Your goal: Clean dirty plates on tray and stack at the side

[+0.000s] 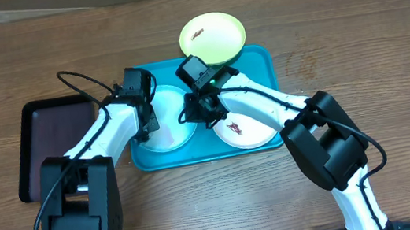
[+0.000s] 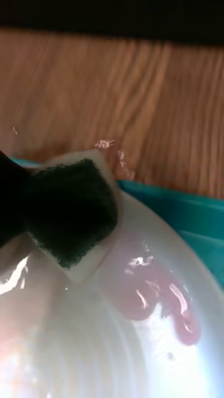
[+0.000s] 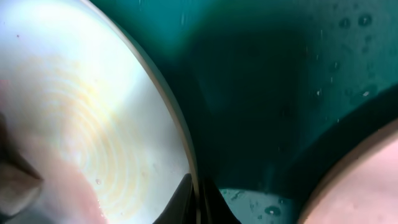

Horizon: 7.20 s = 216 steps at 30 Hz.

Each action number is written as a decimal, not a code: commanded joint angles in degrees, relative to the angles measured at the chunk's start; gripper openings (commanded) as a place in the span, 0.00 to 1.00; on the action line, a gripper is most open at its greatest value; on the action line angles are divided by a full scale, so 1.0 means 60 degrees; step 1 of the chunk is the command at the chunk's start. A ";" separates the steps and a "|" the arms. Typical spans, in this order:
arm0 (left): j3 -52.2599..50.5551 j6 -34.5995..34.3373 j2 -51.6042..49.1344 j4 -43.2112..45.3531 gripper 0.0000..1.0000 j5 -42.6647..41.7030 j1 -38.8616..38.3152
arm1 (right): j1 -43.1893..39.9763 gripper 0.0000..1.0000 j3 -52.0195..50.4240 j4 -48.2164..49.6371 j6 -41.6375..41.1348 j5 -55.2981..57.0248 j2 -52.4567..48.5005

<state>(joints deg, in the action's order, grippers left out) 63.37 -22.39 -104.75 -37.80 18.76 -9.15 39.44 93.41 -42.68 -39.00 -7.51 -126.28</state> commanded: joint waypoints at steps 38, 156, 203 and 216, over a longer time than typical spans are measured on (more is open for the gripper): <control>0.1111 -0.0718 -0.0787 -0.1810 0.04 0.1934 -0.0033 | -0.0219 0.04 0.0036 -0.0386 0.0528 0.0488 -0.0171; 0.1621 -0.0769 0.1209 -0.2401 0.04 -0.2539 0.5348 | -0.9074 0.27 -0.0372 -0.2863 0.2769 -0.0951 0.1865; 0.1621 -0.0772 0.1209 -0.2484 0.04 -0.2634 0.5344 | -0.2940 0.45 0.0499 0.2524 -0.2761 0.0484 -0.0495; 0.1621 -0.0772 0.1209 -0.2466 0.04 -0.2637 0.5344 | -0.2816 0.04 0.0499 0.2499 -0.2171 -0.0903 -0.0495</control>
<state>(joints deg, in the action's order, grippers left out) 73.21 -28.12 -97.01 -52.66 3.38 22.87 21.82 95.37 -28.05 -53.47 -9.37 -129.34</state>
